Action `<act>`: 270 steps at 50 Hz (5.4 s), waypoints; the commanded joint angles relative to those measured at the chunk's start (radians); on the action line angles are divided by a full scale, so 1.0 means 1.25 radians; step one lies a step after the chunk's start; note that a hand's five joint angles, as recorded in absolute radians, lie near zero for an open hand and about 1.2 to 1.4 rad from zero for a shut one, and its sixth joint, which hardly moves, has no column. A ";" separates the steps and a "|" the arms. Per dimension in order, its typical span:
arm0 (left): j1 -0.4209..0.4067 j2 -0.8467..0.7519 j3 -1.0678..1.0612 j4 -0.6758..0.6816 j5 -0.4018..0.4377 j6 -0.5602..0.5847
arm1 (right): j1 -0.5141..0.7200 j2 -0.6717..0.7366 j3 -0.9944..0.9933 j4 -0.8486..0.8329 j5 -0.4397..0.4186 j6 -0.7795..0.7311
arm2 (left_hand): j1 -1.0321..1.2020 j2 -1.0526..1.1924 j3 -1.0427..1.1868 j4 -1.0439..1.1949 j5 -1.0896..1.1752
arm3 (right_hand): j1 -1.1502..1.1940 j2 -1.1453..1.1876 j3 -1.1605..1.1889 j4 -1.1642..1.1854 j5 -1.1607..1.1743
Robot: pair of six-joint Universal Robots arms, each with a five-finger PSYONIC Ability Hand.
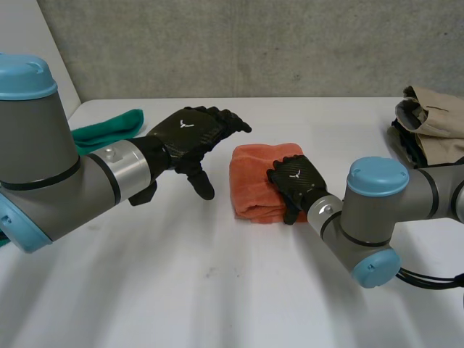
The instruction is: Fold the laundry.
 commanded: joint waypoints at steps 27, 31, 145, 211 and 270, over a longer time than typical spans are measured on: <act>0.011 0.012 0.005 0.002 -0.001 -0.001 | -0.082 0.022 -0.352 -0.062 -0.016 0.010 | 0.011 0.017 0.011 0.017 0.008 | 0.718 0.770 0.776 0.780 0.780; 0.016 0.022 0.004 0.002 -0.002 -0.001 | -0.147 0.013 -0.437 -0.090 -0.056 0.065 | 0.014 0.020 0.013 0.019 0.011 | 0.718 0.770 0.776 0.780 0.780; 0.451 -0.411 0.160 0.252 -0.097 0.256 | -0.193 -0.359 0.405 -0.098 -0.254 -0.096 | 0.317 0.323 0.316 0.322 0.313 | -0.259 -0.207 -0.201 -0.198 -0.197; -0.163 -0.099 0.054 0.183 -0.222 -0.020 | -0.260 -0.368 0.298 0.078 -0.054 -0.014 | 0.190 0.196 0.189 0.195 0.187 | -0.259 -0.207 -0.201 -0.198 -0.197; 0.042 -0.355 0.247 0.179 -0.184 0.283 | 0.023 -0.272 0.262 0.014 0.020 -0.161 | 0.941 0.947 0.940 0.946 0.938 | 0.718 0.770 0.776 0.780 0.780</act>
